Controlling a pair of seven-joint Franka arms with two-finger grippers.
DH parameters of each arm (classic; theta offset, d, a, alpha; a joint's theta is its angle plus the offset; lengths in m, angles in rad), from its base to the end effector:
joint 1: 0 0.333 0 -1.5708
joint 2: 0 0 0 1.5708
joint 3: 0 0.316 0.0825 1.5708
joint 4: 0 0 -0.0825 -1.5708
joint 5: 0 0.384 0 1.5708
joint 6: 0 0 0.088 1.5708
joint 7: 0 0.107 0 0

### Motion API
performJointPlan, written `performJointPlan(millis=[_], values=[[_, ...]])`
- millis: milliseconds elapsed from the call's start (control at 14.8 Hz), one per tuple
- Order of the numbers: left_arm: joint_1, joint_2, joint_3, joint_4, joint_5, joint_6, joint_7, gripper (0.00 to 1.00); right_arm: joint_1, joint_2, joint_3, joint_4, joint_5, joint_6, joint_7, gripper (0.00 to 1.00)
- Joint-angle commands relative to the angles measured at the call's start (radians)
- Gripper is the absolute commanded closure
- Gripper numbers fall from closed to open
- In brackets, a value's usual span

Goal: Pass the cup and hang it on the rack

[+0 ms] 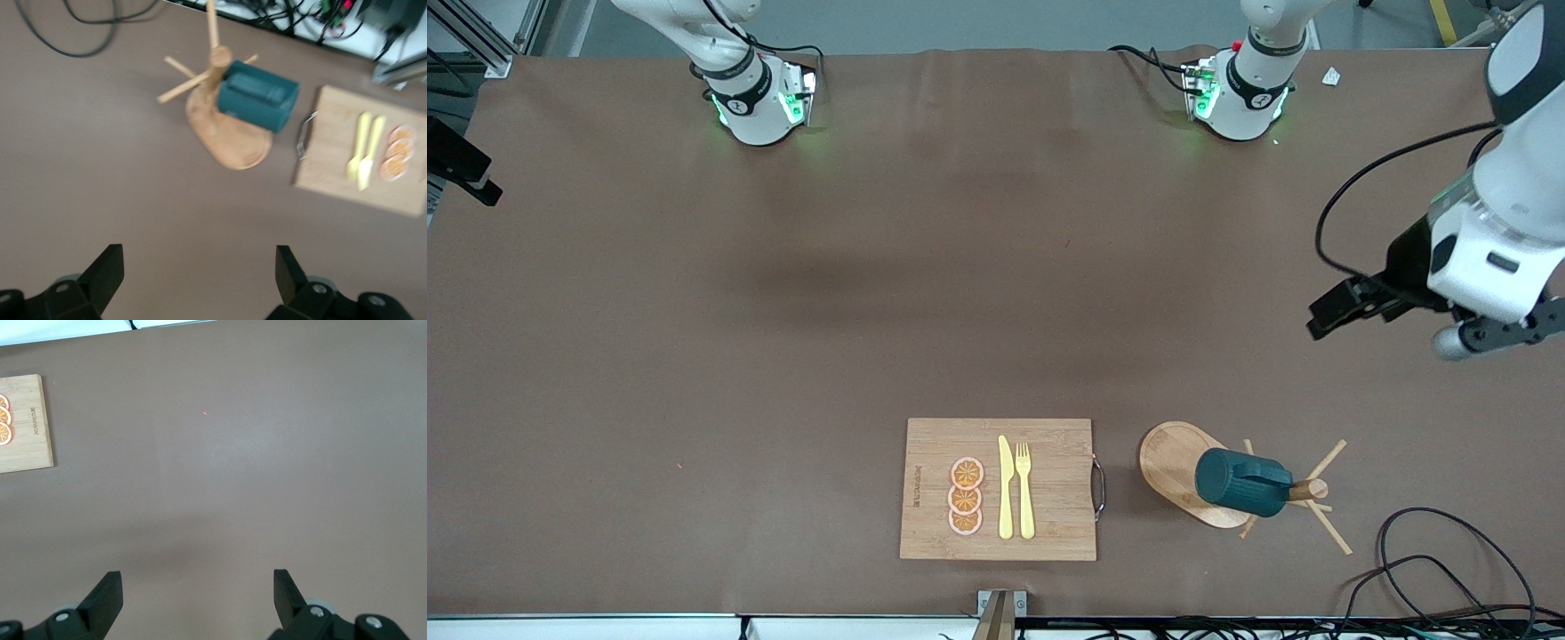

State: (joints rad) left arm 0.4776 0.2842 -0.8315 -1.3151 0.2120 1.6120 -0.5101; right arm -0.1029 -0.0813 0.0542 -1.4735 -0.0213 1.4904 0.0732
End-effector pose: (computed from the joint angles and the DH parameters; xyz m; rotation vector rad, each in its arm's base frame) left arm 0.6121 -0.1227 0.6268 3.0861 0.2931 0.1455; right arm 0.5173 -0.0261 0.7062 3.1075 -0.1939 0.1533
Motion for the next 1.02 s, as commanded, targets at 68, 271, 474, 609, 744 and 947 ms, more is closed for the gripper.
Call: performJointPlan(millis=[68,271,474,609,744,947], values=[[-0.325,-0.193,0.447,-0.053,-0.158,-0.122,0.166,0.00,-0.006,0.006,0.004,0.018,-0.008,-0.007,0.000,0.00],[-0.441,-0.289,0.619,-0.145,-0.207,-0.162,0.241,0.00,-0.020,0.008,-0.002,0.007,-0.054,-0.010,-0.004,0.00],[-0.476,-0.367,0.676,-0.240,-0.207,-0.162,0.255,0.00,-0.018,0.008,0.006,0.004,-0.051,-0.006,-0.003,0.00],[-0.470,-0.389,0.678,-0.274,-0.207,-0.153,0.275,0.00,-0.012,0.008,0.007,0.005,-0.052,-0.007,-0.006,0.00],[-0.452,-0.389,0.678,-0.273,-0.207,-0.153,0.292,0.00,-0.011,0.011,0.007,0.005,-0.052,-0.001,-0.006,0.00],[-0.445,-0.389,0.680,-0.265,-0.204,-0.153,0.373,0.00,0.005,0.029,0.009,0.009,-0.051,-0.002,-0.004,0.00]])
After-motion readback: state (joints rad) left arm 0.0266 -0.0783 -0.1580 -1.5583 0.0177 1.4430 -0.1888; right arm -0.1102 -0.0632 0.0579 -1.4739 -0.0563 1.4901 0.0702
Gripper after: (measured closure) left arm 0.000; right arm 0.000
